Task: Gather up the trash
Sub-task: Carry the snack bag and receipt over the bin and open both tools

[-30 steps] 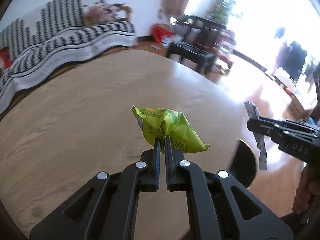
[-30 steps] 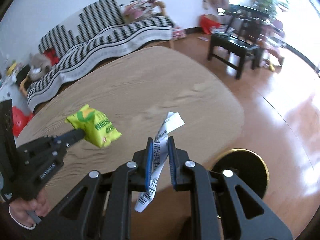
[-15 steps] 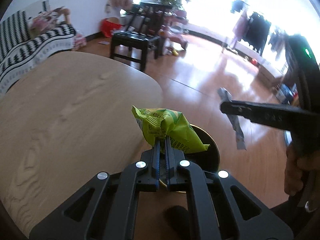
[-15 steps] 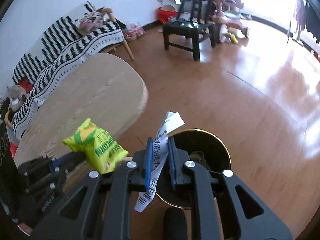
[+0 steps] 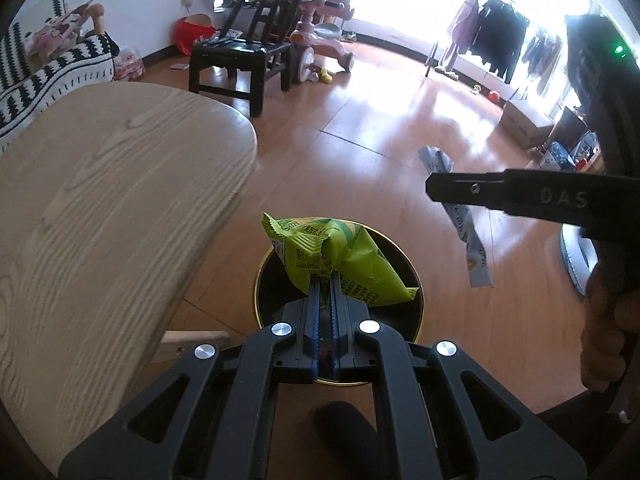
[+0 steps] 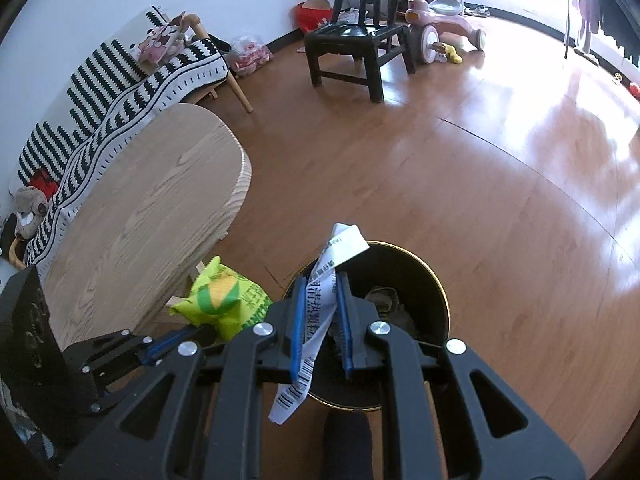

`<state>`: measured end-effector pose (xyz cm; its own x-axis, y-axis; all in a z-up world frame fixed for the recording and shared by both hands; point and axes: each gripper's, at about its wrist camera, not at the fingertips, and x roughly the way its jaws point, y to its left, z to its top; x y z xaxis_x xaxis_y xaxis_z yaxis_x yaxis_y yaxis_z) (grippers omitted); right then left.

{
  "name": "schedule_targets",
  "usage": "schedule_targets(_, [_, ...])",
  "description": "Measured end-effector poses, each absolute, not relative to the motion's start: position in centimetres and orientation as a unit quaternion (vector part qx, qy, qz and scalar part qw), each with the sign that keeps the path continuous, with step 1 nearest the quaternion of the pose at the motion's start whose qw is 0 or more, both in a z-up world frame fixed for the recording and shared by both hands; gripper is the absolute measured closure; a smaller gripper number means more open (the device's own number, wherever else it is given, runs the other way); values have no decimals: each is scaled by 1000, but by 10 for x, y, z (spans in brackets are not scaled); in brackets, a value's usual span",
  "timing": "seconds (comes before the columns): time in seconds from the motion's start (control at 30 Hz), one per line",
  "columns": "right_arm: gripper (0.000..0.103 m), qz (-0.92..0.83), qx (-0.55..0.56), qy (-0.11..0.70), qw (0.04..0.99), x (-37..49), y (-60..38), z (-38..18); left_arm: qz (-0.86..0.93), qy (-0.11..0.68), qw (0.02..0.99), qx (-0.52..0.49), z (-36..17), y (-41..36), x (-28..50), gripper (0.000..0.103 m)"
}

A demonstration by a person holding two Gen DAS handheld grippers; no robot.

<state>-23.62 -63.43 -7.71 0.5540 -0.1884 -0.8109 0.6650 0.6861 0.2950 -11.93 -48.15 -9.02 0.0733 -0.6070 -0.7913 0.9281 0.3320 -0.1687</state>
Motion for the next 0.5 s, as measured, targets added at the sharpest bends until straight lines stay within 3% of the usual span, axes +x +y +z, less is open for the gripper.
schedule_targets(0.5, [87, -262, 313, 402, 820, -233, -639, -85, -551, 425, 688, 207, -112, -505, -119, 99])
